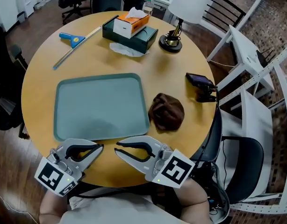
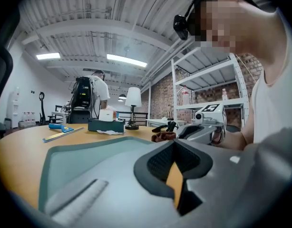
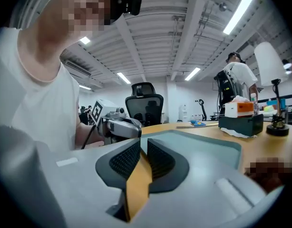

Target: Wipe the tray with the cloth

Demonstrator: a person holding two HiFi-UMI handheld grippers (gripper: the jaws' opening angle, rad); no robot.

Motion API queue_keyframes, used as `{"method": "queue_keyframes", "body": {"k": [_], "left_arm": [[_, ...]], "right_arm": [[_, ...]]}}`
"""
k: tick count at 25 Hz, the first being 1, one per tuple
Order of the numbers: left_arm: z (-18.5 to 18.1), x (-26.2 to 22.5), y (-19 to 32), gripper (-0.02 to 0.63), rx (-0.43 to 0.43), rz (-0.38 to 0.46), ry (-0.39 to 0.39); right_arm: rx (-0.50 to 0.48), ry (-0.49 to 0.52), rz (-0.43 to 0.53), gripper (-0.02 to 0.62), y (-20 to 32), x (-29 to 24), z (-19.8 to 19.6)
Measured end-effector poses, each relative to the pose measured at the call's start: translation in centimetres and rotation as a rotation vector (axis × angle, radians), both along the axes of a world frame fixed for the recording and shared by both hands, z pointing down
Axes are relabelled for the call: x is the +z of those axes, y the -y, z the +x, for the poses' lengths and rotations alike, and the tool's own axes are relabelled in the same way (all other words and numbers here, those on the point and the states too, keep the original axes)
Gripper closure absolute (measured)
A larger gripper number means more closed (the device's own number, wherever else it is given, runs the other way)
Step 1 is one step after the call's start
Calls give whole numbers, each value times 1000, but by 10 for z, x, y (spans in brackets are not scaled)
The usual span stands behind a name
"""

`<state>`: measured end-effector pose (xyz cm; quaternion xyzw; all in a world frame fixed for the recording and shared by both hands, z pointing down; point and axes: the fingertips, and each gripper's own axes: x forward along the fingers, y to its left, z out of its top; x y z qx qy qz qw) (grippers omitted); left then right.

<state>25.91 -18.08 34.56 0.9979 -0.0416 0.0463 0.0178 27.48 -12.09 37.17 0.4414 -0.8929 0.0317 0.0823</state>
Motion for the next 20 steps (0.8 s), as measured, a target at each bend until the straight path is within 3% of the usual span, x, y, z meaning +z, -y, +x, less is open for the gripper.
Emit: {"method": "queue_keyframes", "body": {"k": [3, 8, 13, 20], "left_arm": [[2, -1, 5, 606, -17, -9, 12], [18, -3, 7, 606, 5, 7, 19], [19, 3, 12, 606, -4, -30, 22], [12, 1, 13, 606, -22, -29, 1]], "right_arm": [[-6, -45, -39, 592, 1, 8, 3], [-4, -18, -66, 594, 2, 7, 19], [1, -17, -82, 595, 4, 14, 20], [88, 156, 18, 595, 15, -11, 19]]}}
